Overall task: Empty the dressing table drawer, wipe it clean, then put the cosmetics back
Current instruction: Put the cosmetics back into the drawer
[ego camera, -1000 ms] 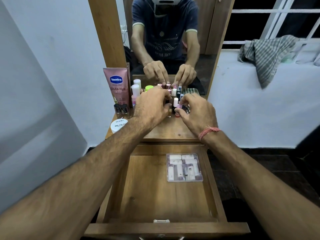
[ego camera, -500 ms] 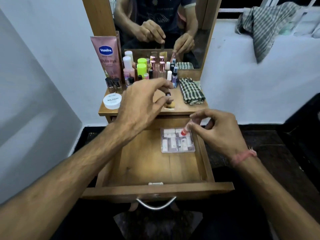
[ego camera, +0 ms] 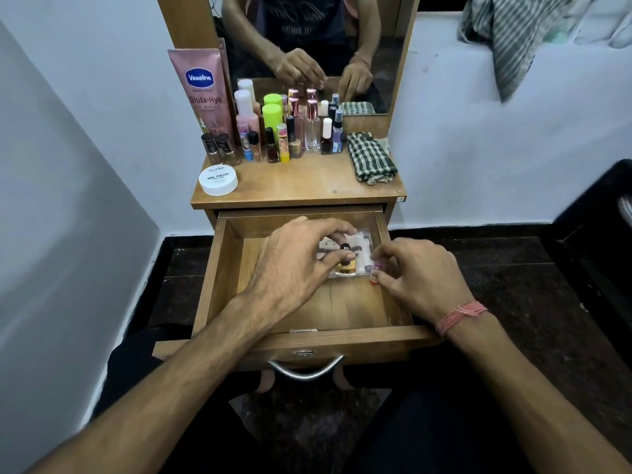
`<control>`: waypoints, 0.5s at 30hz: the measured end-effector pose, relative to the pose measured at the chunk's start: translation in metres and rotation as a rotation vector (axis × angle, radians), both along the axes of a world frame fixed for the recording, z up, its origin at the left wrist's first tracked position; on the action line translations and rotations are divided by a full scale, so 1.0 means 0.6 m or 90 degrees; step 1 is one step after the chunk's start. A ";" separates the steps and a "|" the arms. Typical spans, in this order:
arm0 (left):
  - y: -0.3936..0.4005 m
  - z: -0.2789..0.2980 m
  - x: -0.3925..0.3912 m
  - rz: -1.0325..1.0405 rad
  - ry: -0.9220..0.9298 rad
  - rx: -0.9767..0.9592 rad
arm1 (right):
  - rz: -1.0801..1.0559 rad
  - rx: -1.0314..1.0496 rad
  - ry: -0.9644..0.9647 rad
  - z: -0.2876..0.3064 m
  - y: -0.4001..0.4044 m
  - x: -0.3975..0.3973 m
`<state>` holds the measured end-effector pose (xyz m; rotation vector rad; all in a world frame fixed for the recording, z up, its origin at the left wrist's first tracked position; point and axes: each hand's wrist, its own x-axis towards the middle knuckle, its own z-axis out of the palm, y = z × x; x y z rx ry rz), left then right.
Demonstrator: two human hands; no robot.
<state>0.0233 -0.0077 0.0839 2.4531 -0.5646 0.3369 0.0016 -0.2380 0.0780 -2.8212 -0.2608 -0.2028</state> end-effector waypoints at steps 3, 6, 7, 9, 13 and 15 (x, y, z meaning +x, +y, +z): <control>-0.004 -0.008 0.001 -0.008 0.001 0.005 | -0.007 -0.010 -0.019 -0.006 0.005 -0.004; -0.010 -0.016 0.003 -0.010 0.007 0.012 | -0.036 -0.042 -0.033 -0.013 0.010 -0.006; -0.013 -0.019 0.004 -0.009 0.007 0.015 | -0.043 -0.052 -0.034 -0.014 0.011 -0.006; -0.020 -0.026 0.006 -0.007 0.018 0.016 | -0.054 -0.056 -0.039 -0.015 0.011 -0.006; -0.034 -0.042 0.009 -0.002 0.026 0.024 | -0.070 -0.046 -0.038 -0.017 0.012 -0.007; -0.039 -0.047 0.011 0.002 0.031 0.015 | -0.072 -0.040 -0.042 -0.018 0.011 -0.007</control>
